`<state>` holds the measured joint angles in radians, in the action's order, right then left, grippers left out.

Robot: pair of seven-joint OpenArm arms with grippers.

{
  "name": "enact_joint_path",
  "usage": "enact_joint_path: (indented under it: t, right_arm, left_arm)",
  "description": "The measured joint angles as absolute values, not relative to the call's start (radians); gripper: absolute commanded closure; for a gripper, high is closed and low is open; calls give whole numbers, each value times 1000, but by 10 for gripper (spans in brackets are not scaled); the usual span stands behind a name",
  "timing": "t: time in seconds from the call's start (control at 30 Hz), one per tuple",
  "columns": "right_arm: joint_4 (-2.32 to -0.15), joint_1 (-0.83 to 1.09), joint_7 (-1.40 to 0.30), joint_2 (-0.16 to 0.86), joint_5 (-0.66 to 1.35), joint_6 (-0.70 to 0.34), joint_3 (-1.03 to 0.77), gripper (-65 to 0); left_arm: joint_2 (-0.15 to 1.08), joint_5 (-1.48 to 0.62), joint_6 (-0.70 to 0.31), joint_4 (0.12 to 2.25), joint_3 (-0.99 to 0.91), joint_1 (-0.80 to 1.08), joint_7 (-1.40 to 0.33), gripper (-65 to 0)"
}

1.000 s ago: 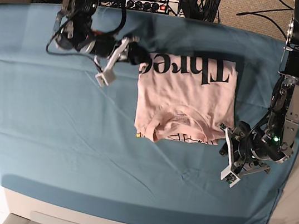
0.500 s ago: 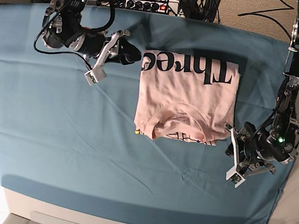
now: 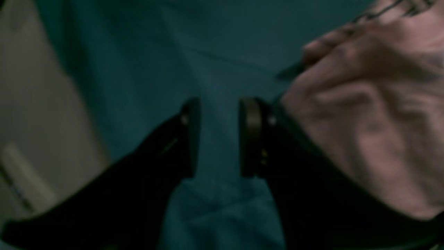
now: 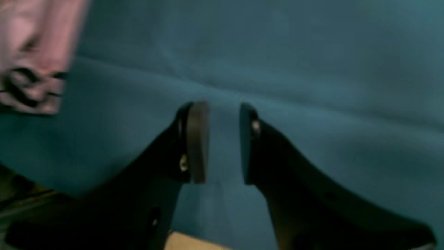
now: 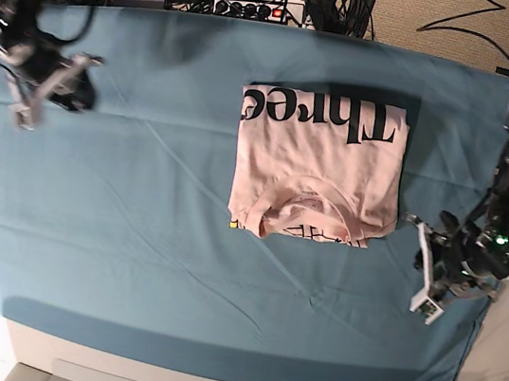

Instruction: Fold the T-shirt properly

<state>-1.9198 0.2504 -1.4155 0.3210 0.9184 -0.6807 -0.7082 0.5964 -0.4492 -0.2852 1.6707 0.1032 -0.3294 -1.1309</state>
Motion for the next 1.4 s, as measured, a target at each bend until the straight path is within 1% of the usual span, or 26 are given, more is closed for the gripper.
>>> enact_joint_path:
  t: [0.1,0.2,0.33,0.5,0.6,0.63,0.77,0.9,1.03,1.13,1.27,1.4]
  right_arm:
    - [-1920,286,-1415,360,972,-681,-823,-160]
    - [-1920,329,-1414,372,997,-681,-899,-160]
    - [-1920,369,-1416,376,1013,-681,-934,-160]
    - [-1920,424,-1417,376,1020,-681,-933,-160]
    - [-1921,446,-1415,376,1019,-681,-933,-160]
    - [-1921,453,-1415,376,1019,-681,-933,-160]
    - [-1921,484,-1414,376,993,-694,-933,-160]
    - [-1905,501,-1413,376,997,-698,-933,-160]
    - [-1800,499,-1410,376,996,-698,-933,-159]
    - [-1669,498,-1406,377,1000,-700,-933,-159]
    - [-1443,487,-1404,376,981,-701,-932,-159]
    - [-1217,448,-1323,377,857,-699,-881,-159]
  left_arm:
    - [629,-450,-282,1716,89,-267,-1138,-178]
    - [637,-453,-284,1776,39,-138,-1164,-175]
    - [636,-453,-287,1889,-96,88,-1176,-165]
    - [633,-503,-302,2033,-329,414,-1190,-165]
    - [604,-558,-319,2114,-489,592,-1183,-165]
    - [587,-585,-340,2130,-533,645,-1182,-165]
    - [479,-681,-401,2134,-644,813,-1184,-164]
    - [412,-749,-446,2088,-643,914,-1176,-164]
    - [387,-776,-469,1978,-624,960,-1176,-164]
    - [375,-774,-473,1862,-588,958,-1137,-164]
    - [374,-753,-522,1671,-479,940,-1039,-164]
    - [372,-663,-521,1455,-342,857,-929,-164]
